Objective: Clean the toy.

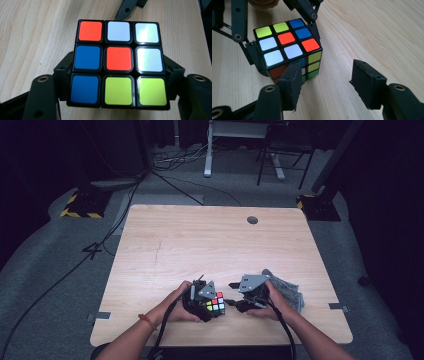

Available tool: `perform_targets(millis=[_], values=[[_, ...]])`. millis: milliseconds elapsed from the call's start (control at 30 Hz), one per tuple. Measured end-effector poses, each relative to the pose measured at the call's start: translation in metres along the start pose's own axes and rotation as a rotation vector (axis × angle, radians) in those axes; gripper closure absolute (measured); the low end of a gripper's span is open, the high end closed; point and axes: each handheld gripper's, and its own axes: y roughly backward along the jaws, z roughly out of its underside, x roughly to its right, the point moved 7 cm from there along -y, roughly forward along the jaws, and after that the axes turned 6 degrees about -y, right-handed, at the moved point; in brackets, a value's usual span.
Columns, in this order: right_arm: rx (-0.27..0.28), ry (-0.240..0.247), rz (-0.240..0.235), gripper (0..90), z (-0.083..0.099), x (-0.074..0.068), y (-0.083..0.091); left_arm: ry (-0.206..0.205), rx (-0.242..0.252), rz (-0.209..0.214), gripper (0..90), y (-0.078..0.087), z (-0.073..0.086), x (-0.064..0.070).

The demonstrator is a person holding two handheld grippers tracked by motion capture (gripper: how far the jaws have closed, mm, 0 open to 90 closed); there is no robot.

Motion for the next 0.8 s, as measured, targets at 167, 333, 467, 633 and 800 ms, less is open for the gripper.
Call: perform_targets(millis=[167,333,467,633,800], values=[[0.036,-0.033,-0.051,41.9,-0.005,-0.004,0.001,-0.013,-0.027,-0.005,32.2,-0.002,0.000,0.001],[0.040,-0.021,-0.035,42.9,-0.011,-0.005,0.001,-0.029,-0.033,0.003,32.6,-0.003,-0.001,0.002],[0.019,-0.007,-0.033,40.7,-0.007,-0.004,0.001,-0.044,-0.018,-0.016,33.0,0.000,-0.003,0.002],[-0.030,-0.023,-0.031,39.1,0.007,0.001,0.001,-0.031,0.048,-0.020,32.9,0.007,-0.011,0.001],[-0.045,0.001,-0.048,39.3,0.013,-0.002,-0.002,-0.042,0.025,-0.011,32.7,0.002,-0.010,0.003]])
